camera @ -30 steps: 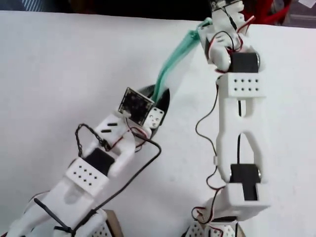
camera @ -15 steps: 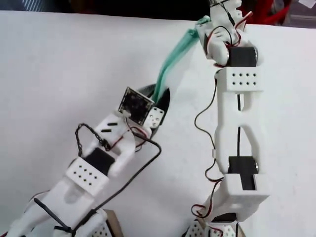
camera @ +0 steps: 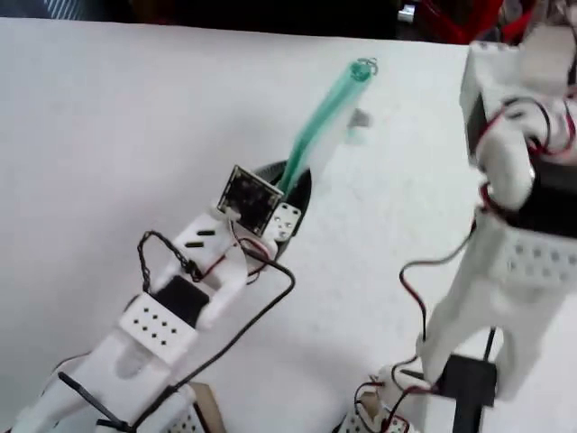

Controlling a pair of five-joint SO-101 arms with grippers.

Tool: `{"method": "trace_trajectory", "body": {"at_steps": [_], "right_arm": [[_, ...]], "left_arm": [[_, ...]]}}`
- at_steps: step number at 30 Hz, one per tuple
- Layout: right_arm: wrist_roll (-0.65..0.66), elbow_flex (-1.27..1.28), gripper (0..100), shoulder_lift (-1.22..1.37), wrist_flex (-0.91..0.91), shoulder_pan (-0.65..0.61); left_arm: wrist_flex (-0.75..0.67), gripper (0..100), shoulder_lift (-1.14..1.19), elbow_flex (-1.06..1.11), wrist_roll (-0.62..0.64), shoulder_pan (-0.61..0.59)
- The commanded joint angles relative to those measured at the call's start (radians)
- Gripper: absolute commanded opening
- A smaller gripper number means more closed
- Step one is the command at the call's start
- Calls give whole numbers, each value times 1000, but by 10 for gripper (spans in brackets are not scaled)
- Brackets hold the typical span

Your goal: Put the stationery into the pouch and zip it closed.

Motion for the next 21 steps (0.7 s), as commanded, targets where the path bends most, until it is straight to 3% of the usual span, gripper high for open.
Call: {"method": "trace_trajectory", "body": {"at_steps": [1,5,9,12,14,18,21], "right_arm": [[31,41,298,-68,111,42],[21,232,266,-91,194,124],[-87,560,2,-107,87,176],[-130,836,71,-125,-85,189],[-135,1022,39,-140,-219,185],[-163,1353,26,-160,-512,159],[-161,1507,18,-165,-700,150]], "left_arm": [[-5,26,-5,-11,6,-10],[17,30,-10,-44,6,-94],[196,85,-7,-176,6,-147],[365,78,-4,-321,6,-150],[419,63,-4,-396,-31,-157],[361,30,-4,-454,-255,-165],[331,28,-2,-457,-322,-188]]}}
